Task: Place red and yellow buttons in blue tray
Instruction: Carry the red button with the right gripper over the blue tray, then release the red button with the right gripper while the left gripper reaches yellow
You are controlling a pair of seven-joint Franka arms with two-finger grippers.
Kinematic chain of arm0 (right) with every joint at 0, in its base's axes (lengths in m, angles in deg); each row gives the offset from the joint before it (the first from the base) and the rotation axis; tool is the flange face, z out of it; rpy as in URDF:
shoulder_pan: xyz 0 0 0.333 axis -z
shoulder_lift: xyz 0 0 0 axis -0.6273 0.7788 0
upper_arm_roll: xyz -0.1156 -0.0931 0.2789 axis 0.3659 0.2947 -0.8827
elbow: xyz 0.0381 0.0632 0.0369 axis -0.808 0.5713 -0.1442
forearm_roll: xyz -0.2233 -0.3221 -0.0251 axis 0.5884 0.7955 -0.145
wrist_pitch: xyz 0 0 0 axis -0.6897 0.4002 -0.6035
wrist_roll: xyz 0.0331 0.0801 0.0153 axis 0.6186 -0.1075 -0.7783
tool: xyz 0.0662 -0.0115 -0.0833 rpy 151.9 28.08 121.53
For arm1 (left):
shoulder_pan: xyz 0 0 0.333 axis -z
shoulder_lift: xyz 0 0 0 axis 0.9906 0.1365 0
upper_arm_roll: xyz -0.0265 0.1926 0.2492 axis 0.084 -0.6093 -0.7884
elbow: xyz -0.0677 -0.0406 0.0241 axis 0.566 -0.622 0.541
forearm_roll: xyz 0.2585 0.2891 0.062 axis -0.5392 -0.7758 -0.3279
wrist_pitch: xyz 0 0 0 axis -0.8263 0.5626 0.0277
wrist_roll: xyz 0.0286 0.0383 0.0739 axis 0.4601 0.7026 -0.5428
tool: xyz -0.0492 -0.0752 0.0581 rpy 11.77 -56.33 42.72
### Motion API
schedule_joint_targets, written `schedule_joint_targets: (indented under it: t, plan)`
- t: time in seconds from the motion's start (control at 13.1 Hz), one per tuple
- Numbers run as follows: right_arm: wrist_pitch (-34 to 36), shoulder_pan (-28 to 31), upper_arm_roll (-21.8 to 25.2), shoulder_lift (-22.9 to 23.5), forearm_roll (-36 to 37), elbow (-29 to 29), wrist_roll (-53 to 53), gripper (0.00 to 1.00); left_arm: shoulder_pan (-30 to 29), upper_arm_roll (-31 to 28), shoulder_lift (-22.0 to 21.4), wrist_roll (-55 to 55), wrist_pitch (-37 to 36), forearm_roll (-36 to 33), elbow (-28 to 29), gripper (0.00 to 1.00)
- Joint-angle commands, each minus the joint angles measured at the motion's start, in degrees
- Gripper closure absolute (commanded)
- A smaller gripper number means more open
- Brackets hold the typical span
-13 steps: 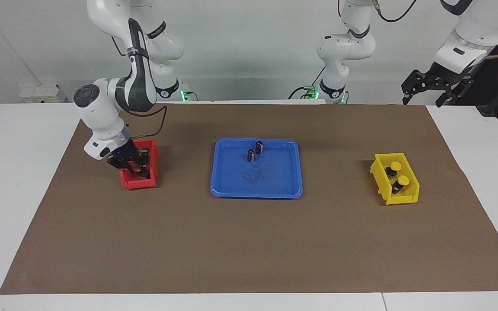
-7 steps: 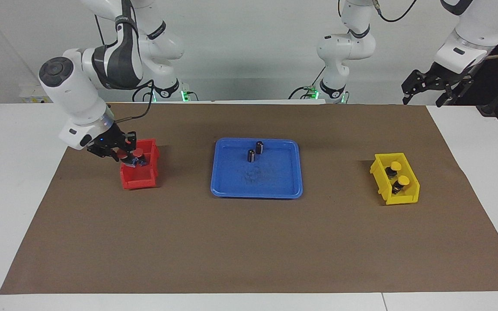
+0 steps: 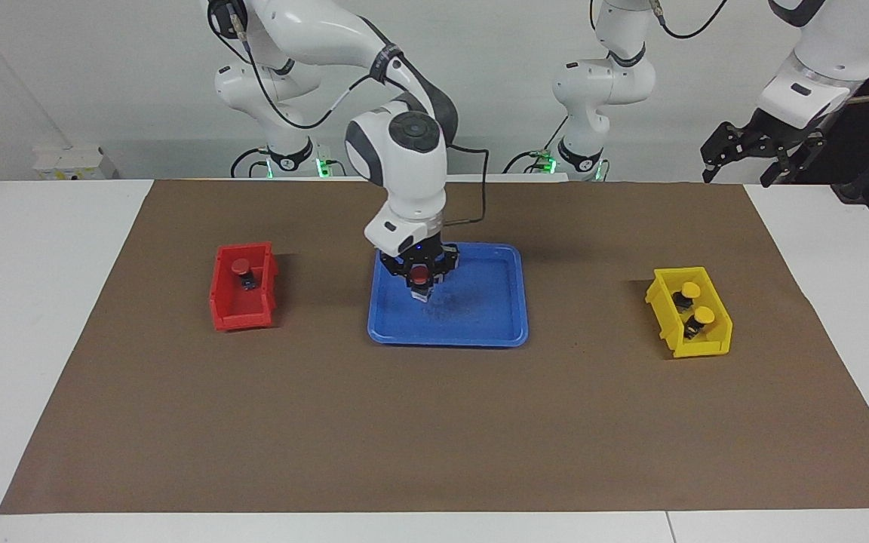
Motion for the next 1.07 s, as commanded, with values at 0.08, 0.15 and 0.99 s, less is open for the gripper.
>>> schedule_joint_targets:
  t: [0.08, 0.15, 0.99]
  plan:
    - [-3.7, 0.0, 0.1, 2.0, 1.6, 0.6, 1.5, 0.81, 0.4, -0.1, -1.7, 0.2, 0.4, 0.4, 1.9, 0.0]
    - [-5.5, 0.0, 0.1, 2.0, 2.2, 2.2, 1.5, 0.8, -0.3, -0.2, -1.6, 0.5, 1.1, 0.1, 1.9, 0.0]
    - [0.5, 4.5, 0.1, -0.4, 2.8, -3.3, -0.9, 0.13, -5.7, -0.6, 15.5, 0.9, 37.2, 0.6, 15.3, 0.2]
